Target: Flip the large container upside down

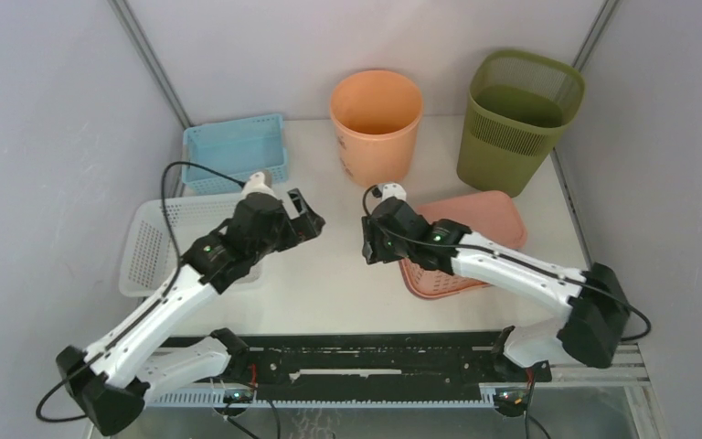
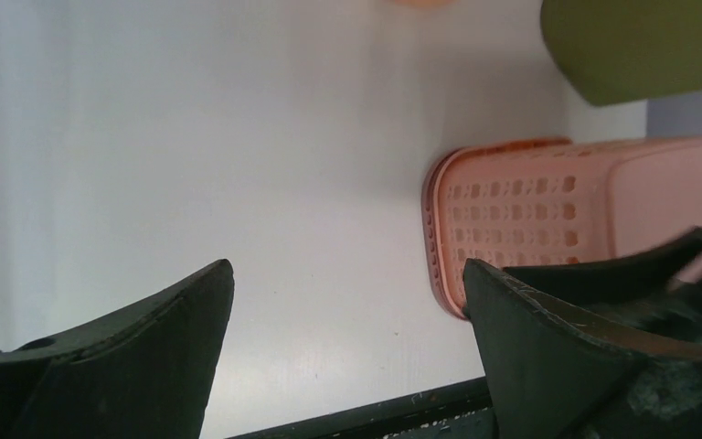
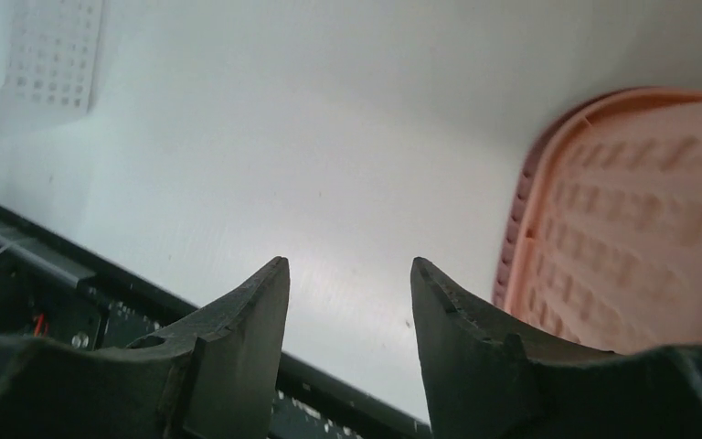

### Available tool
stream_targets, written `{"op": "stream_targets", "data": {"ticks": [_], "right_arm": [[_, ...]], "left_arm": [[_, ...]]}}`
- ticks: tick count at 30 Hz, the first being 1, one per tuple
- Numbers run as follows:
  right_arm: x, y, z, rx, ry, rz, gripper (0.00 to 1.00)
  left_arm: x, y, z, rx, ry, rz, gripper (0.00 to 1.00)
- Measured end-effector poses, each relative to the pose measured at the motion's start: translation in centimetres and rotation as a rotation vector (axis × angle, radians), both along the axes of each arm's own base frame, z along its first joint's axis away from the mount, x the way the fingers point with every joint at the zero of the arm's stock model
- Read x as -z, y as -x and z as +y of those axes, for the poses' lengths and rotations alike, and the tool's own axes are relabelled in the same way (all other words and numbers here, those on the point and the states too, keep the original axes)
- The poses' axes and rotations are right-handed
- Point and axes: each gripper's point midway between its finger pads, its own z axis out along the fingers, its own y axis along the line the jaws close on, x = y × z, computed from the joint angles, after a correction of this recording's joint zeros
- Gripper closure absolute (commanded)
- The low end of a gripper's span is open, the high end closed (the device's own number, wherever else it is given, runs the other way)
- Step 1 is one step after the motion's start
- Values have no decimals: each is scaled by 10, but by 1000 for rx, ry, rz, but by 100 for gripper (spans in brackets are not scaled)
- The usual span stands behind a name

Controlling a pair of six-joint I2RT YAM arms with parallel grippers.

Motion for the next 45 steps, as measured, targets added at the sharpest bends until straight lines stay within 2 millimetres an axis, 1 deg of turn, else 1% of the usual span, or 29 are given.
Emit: {"op": "stream_targets", "data": {"ticks": [3,6,7,9,11,13,16,19,22,27,31,33,35,41,43,45], "right_arm": [[25,-12,13,21,20,27,42],[51,-22,15,54,37,68,42],[60,-25,10,70,40,85,42],[77,-28,-8,114,54,122,42],[89,-36,-29,173,57,151,42],[97,-44,-54,244,63,172,42],[97,-53,-86,332,42,178,42],[93,-62,-114,414,12,167,42],[95,-65,-140,487,-2,168,42],[103,-65,-175,578,-4,186,42],[99,-66,-195,633,-44,179,42],[92,-66,-197,636,-66,159,40],[78,-65,-189,603,-105,127,38],[26,-53,-143,411,-188,28,38],[9,-50,-127,353,-204,0,38],[-2,-44,-116,310,-218,-20,38]], "left_arm": [[-19,0,22,-53,25,-57,0],[-28,3,36,-78,32,-84,0],[-29,4,38,-81,31,-88,0],[-26,4,41,-88,25,-82,0],[-18,4,42,-87,12,-65,0],[-9,5,42,-83,-1,-45,0],[-2,6,41,-77,-9,-25,0],[-2,6,41,-73,-7,-22,0],[-1,4,42,-79,-7,-23,0],[2,1,48,-93,-29,-21,0],[13,-4,58,-118,-95,0,0],[21,-7,65,-143,-137,19,0],[26,-10,74,-171,-171,31,0],[29,-22,101,-268,-235,24,1],[33,-28,110,-298,-252,34,3],[38,-33,115,-320,-266,51,4]]}}
